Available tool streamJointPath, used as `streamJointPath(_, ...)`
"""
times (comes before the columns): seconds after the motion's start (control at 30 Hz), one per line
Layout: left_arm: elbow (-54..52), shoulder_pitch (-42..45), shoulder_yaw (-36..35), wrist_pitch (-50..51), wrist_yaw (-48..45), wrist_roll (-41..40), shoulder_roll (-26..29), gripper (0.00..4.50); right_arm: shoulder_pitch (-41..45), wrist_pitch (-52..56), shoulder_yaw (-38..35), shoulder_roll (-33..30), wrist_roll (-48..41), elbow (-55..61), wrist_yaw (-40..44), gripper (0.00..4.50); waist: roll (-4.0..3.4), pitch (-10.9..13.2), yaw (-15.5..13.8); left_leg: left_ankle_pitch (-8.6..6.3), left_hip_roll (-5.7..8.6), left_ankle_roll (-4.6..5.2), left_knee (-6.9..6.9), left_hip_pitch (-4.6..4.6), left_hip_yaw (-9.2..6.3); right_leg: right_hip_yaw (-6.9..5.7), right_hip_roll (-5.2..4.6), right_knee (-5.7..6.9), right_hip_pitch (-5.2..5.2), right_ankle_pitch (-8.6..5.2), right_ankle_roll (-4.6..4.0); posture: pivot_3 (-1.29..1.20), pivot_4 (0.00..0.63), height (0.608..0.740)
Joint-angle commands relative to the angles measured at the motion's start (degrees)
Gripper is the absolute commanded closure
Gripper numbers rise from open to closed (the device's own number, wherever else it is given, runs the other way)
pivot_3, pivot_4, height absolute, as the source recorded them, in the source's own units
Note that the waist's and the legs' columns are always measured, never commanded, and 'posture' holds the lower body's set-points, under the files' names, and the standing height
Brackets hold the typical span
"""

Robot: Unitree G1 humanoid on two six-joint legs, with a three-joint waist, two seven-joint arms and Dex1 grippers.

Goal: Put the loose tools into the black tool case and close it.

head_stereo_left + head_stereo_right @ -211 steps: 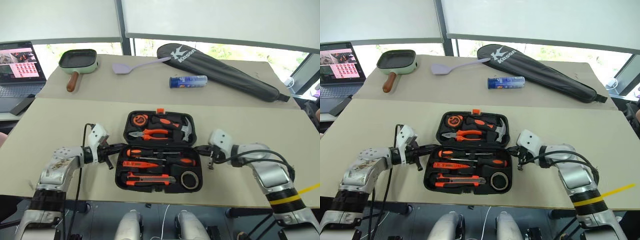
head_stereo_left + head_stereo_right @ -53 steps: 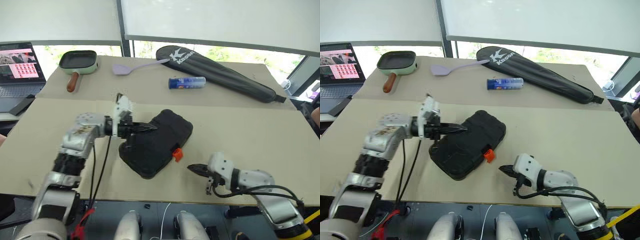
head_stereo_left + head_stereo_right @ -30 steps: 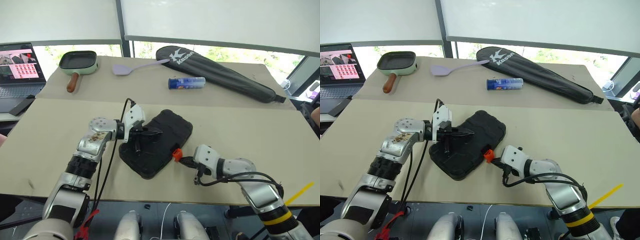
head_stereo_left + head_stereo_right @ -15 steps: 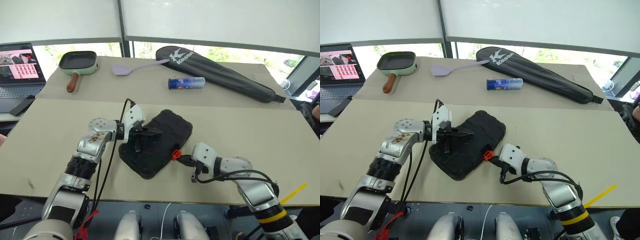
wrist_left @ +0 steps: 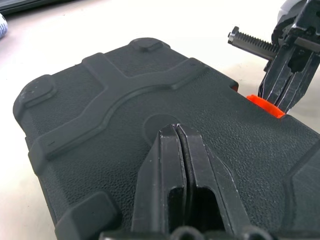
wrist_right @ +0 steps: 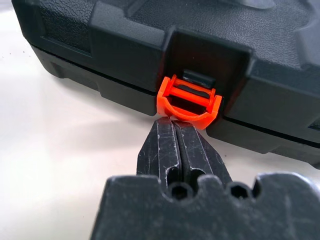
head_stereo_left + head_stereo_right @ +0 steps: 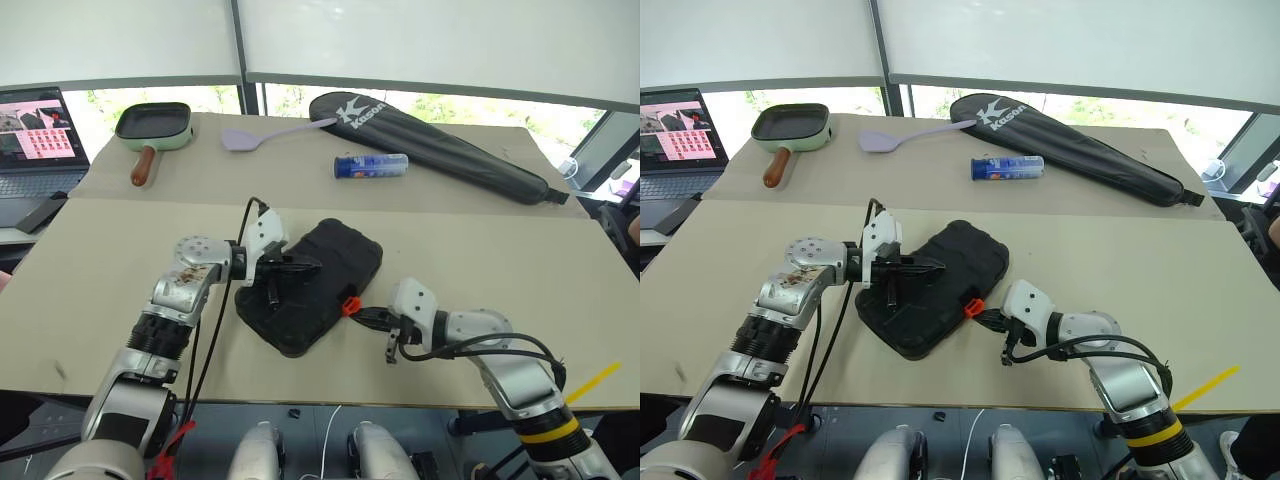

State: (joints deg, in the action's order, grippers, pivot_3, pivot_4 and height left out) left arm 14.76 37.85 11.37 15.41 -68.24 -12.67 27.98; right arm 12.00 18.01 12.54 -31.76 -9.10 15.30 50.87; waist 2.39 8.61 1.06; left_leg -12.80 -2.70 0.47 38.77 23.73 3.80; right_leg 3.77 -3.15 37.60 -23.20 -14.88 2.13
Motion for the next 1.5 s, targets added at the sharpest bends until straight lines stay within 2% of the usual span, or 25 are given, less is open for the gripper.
streamJointPath(0.03,1.37,-2.37,3.21,2.39,-0.61,2.21,0.28,4.39,2.14,-0.62,-2.52,0.13,-2.64,4.22,0.11,4.50,0.00,0.00,0.00,0.00,0.00,0.00,0.00,0.00,0.00,0.00,0.00,0.00,0.00,0.00,0.00,0.00,0.150,0.740)
streamJointPath(0.2,1.16,-2.81,4.10,3.22,-0.71,3.01,0.11,4.39,2.54,1.79,-3.76,0.35,-6.21,5.78,0.71,4.50,-0.06,-0.04,0.01,0.00,0.00,0.00,0.00,-0.01,0.00,0.01,0.00,0.01,0.00,0.00,0.00,0.00,0.150,0.740)
streamJointPath(0.43,1.13,-3.06,5.50,3.86,-0.53,3.99,-0.53,4.39,2.27,0.80,-2.61,1.00,-4.18,2.78,-1.67,4.50,-0.20,-0.20,-0.24,0.00,0.02,0.00,-0.02,-0.21,0.03,0.02,-0.03,-0.03,0.19,-0.01,0.00,0.00,0.150,0.740)
streamJointPath(0.57,0.99,-3.23,5.84,3.93,-0.61,4.09,-0.60,4.39,2.02,0.16,-1.21,-0.36,-2.14,1.73,-1.07,4.50,-0.38,-0.36,-0.27,0.00,0.04,0.00,-0.02,-0.22,0.03,0.02,-0.04,-0.03,0.19,-0.01,0.00,0.00,0.150,0.740)
streamJointPath(0.77,0.49,-3.81,5.62,4.10,-0.73,3.98,0.05,4.39,-0.69,3.54,-4.04,-2.94,-6.85,6.24,1.24,4.50,-0.48,-0.53,-0.33,-0.01,0.04,0.00,-0.03,-0.23,0.03,0.03,-0.04,-0.06,0.21,-0.02,0.01,0.00,0.150,0.740)
streamJointPath(0.9,0.35,-4.01,5.61,4.22,-0.57,3.93,0.06,4.39,-1.96,4.19,-3.20,-3.86,-6.31,5.87,1.04,4.50,-0.51,-0.59,-0.32,-0.01,0.03,0.01,-0.05,-0.25,0.02,0.03,-0.03,-0.06,0.21,-0.03,-0.01,0.00,0.150,0.740)
streamJointPath(1.1,0.27,-4.06,5.72,4.41,-0.53,3.98,0.03,4.39,0.70,2.65,0.04,-1.91,-0.96,-0.10,-2.23,4.50,-0.54,-0.62,-0.30,-0.01,0.04,0.01,-0.05,-0.27,0.03,0.03,-0.04,-0.06,0.21,-0.04,-0.02,0.00,0.150,0.740)
streamJointPath(1.5,1.02,-4.16,6.11,5.06,-0.31,4.70,0.57,4.39,5.67,0.20,1.07,4.50,-1.20,-4.70,-2.39,4.50,-0.56,-0.63,-0.12,0.00,-0.01,0.01,-0.08,-0.29,0.02,0.03,0.01,-0.03,0.20,-0.06,-0.06,0.00,0.150,0.740)
